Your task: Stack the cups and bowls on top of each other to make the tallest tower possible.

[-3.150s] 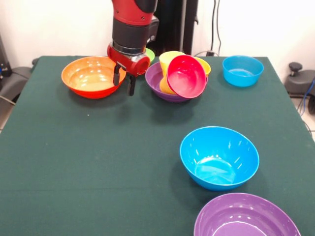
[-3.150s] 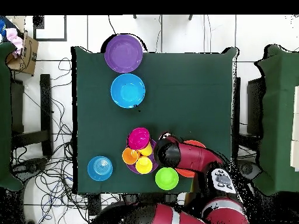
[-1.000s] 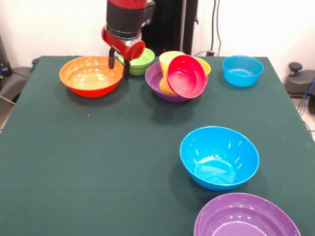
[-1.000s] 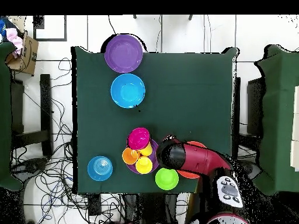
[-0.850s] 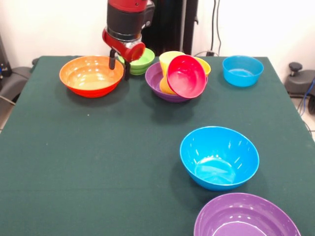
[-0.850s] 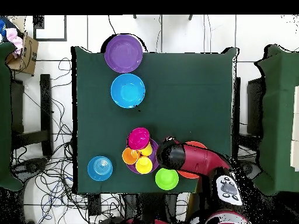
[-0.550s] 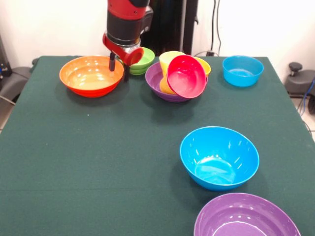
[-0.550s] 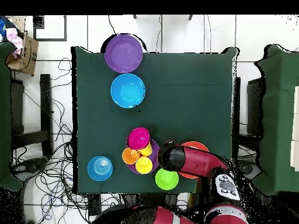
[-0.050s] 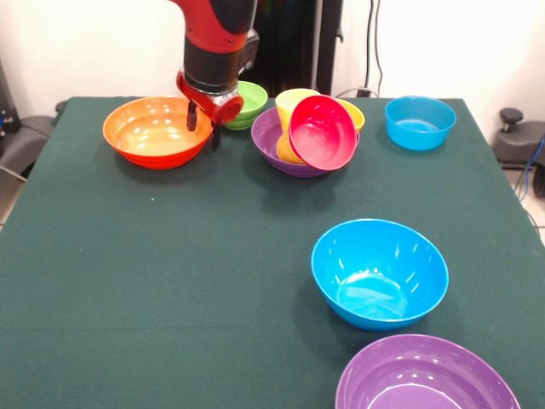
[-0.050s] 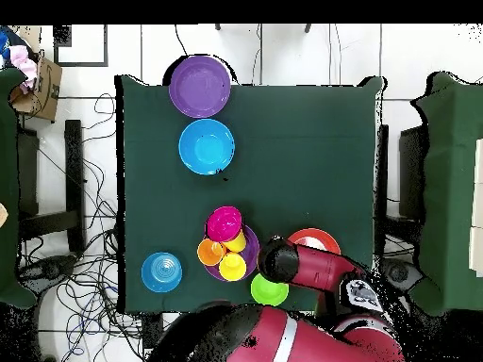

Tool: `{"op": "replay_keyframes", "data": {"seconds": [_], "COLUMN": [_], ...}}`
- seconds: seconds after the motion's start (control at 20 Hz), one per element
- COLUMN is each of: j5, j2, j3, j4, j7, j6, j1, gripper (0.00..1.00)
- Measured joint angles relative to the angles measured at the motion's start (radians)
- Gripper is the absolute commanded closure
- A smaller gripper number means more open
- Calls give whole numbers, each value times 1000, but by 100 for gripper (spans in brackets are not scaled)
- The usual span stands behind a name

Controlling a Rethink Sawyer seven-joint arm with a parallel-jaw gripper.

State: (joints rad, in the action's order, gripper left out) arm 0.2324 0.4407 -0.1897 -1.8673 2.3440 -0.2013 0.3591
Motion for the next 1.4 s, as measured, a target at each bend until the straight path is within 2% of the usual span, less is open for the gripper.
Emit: {"op": "replay_keyframes", "data": {"seconds": [0.5,1.1,1.15,1.4], "j5": [15,29,43,58], "j2": [-77,-79,-83,-86], "j3": [-20,-29,-31,-59], "j4": [1,2,5,25], "j7": [0,0,0,0], "j6": [33,60,77,93], "j1": [6,6,6,7], "gripper": [0,0,100,100]}}
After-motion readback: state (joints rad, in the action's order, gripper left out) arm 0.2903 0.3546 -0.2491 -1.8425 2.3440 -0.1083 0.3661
